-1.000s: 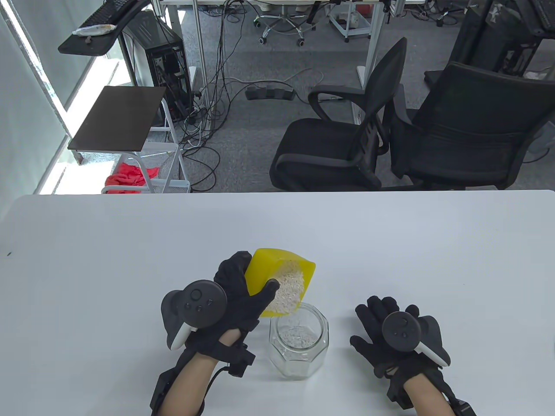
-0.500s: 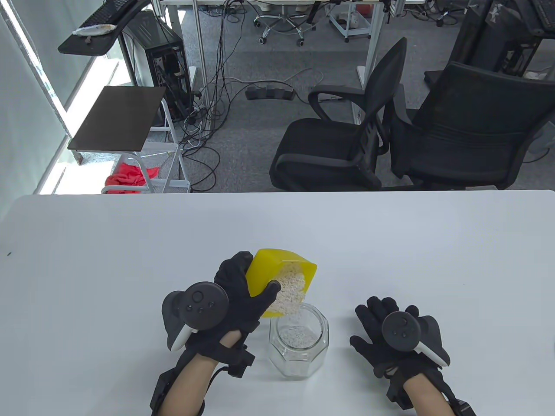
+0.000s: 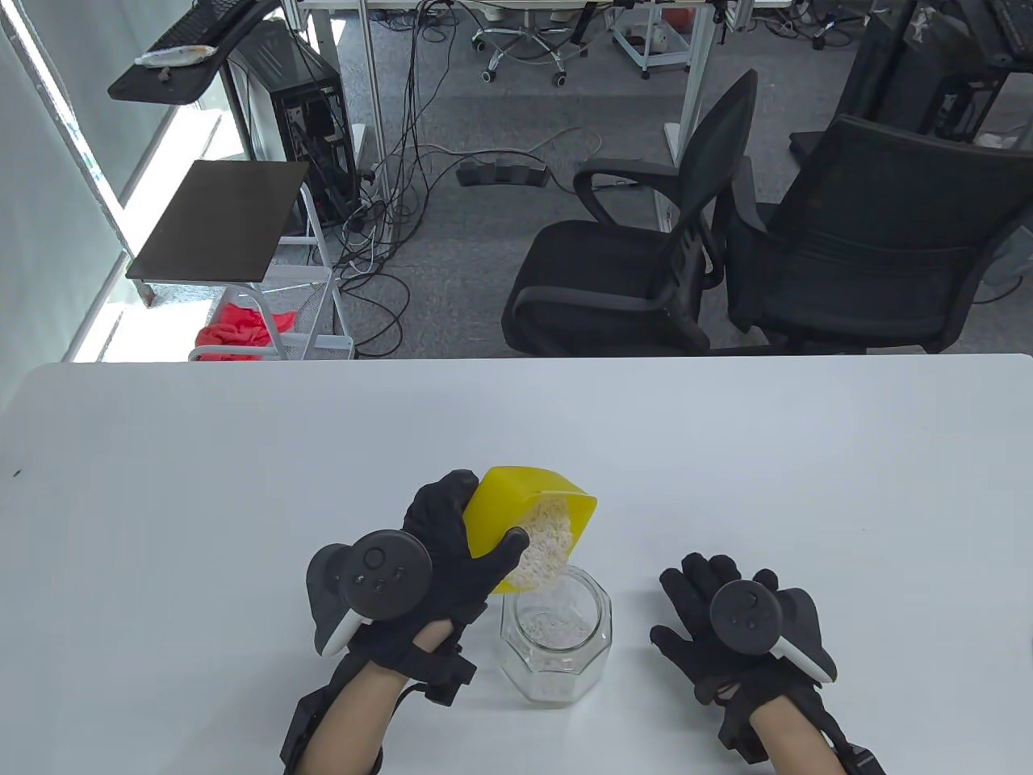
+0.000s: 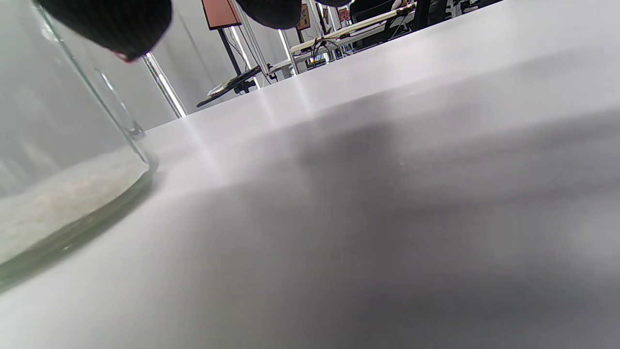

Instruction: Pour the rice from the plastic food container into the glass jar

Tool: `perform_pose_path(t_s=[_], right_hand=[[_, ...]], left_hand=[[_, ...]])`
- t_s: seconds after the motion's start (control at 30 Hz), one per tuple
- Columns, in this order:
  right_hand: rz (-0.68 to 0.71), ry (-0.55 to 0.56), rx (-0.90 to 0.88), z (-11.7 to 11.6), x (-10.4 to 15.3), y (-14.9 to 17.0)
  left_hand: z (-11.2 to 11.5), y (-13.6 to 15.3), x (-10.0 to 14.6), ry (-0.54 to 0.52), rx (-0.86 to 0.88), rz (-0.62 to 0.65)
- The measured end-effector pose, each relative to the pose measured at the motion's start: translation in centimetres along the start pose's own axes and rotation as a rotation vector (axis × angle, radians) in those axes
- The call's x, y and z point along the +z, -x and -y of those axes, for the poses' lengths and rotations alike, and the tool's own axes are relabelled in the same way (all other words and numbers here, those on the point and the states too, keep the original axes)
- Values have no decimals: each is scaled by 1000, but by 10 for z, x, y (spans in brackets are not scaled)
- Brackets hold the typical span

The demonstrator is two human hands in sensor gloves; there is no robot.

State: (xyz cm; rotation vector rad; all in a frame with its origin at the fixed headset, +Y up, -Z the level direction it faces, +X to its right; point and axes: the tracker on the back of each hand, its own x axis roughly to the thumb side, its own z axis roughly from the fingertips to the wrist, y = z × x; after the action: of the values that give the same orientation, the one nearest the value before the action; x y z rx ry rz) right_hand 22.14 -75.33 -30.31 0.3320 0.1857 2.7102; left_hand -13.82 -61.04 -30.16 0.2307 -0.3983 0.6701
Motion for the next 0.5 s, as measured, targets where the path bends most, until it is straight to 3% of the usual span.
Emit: perform_pose_path(t_s=[0.5], right_hand=[[7, 1, -2, 0, 0, -1]], left_hand=[[1, -5, 1, -10, -36, 44]])
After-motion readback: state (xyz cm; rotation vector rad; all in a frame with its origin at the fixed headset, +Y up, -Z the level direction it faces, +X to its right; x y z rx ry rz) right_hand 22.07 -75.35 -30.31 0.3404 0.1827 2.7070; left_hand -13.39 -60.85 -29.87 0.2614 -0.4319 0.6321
